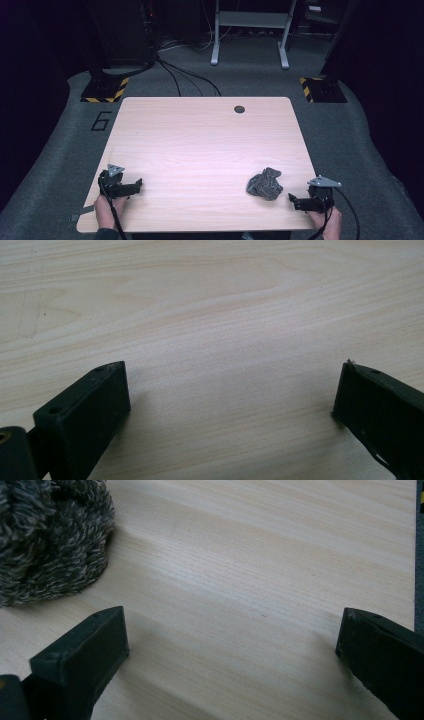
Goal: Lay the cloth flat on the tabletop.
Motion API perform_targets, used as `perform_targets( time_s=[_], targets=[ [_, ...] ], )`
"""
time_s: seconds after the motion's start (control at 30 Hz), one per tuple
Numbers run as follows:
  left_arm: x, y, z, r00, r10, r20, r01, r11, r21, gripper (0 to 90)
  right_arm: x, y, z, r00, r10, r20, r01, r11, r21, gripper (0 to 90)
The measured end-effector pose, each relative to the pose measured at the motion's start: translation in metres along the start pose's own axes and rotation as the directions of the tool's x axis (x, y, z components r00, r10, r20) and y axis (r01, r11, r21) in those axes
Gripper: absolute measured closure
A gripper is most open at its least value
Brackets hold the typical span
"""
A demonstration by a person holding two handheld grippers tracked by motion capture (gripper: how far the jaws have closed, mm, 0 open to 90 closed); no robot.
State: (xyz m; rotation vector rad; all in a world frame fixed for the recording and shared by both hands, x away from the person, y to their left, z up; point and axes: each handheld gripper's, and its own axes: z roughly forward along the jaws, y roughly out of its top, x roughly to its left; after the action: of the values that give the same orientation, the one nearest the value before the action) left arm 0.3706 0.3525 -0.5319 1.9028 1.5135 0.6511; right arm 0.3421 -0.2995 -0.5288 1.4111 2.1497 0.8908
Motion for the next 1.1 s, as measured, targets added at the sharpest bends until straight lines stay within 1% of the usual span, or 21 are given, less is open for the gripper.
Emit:
perform_targets(
  time_s=[0.13,0.23,0.27,0.37,0.53,0.57,0.63,0.7,0.77,0.87,0.9,0.93,0.97,1.0,1.03,1.1],
  targets=[
    [-0.001,0.000,0.000,1.0000,-0.002,-0.003,0.002,1.0000,-0.001,1.4,0.000,0.000,0.000,1.0000,0.004,0.003,-0.004,1.000,-0.001,0.0],
    [-0.002,0.000,0.001,0.9999,-0.011,-0.006,0.011,0.9999,-0.011,1.4,0.001,0.000,0.000,0.9999,0.008,0.009,-0.008,1.000,0.000,0.0],
    [-0.001,0.001,0.002,1.0000,-0.001,-0.004,0.001,1.0000,-0.006,1.4,0.001,0.000,0.000,0.9999,0.009,0.009,-0.009,1.000,0.000,0.0],
    [-0.002,0.001,0.002,1.0000,0.005,-0.004,-0.005,0.9999,-0.011,1.6,0.001,0.000,0.000,0.9999,0.010,0.011,-0.010,1.000,0.002,0.0],
    [-0.004,0.001,0.000,0.9999,0.009,-0.014,-0.010,0.9999,-0.007,1.6,0.004,0.002,-0.002,0.9987,-0.004,0.051,0.004,1.000,-0.006,0.0],
    [-0.004,0.001,0.001,0.9999,0.005,-0.016,-0.005,0.9999,-0.014,1.6,0.003,0.002,-0.003,0.9992,0.014,0.038,-0.014,1.000,0.000,0.0],
    [-0.004,0.001,0.000,0.9999,0.010,-0.012,-0.011,0.9999,-0.006,1.9,0.003,0.002,-0.005,0.9990,0.045,0.009,-0.044,0.999,-0.016,0.0],
    [-0.004,0.001,0.001,0.9999,0.008,-0.010,-0.008,0.9999,-0.009,1.9,0.005,0.003,-0.007,0.9985,0.054,-0.005,-0.054,0.998,-0.010,0.0],
    [-0.004,0.001,0.001,1.0000,-0.003,-0.003,0.003,0.9999,-0.010,2.0,0.008,0.006,-0.010,0.9985,0.054,-0.015,-0.054,0.999,-0.009,0.2],
    [-0.005,0.001,0.001,1.0000,0.001,-0.006,-0.001,0.9999,-0.011,2.0,0.014,0.013,-0.022,0.9978,0.055,-0.037,-0.056,0.998,-0.031,1.3],
    [-0.005,0.001,0.001,1.0000,0.003,-0.007,-0.003,0.9999,-0.011,2.0,0.015,0.016,-0.026,0.9979,0.047,-0.044,-0.048,0.998,-0.037,1.5],
    [-0.005,0.001,0.001,1.0000,0.003,-0.007,-0.003,0.9999,-0.011,2.0,0.015,0.016,-0.026,0.9979,0.047,-0.044,-0.048,0.998,-0.037,1.5],
    [-0.005,0.001,0.001,1.0000,0.004,-0.008,-0.004,0.9999,-0.011,2.0,0.018,0.021,-0.032,0.9972,0.049,-0.057,-0.052,0.997,-0.051,1.5],
    [-0.005,0.001,0.001,1.0000,0.004,-0.008,-0.004,0.9999,-0.011,2.0,0.018,0.021,-0.032,0.9972,0.049,-0.057,-0.052,0.997,-0.051,1.5],
    [-0.005,0.001,0.001,1.0000,0.004,-0.006,-0.004,0.9999,-0.011,2.1,0.023,0.027,-0.038,0.9972,0.034,-0.066,-0.038,0.997,-0.063,1.5],
    [-0.005,0.001,0.001,1.0000,0.005,-0.005,-0.005,0.9999,-0.011,2.1,0.029,0.033,-0.042,0.9966,0.018,-0.080,-0.023,0.998,-0.066,1.4]
  ],
)
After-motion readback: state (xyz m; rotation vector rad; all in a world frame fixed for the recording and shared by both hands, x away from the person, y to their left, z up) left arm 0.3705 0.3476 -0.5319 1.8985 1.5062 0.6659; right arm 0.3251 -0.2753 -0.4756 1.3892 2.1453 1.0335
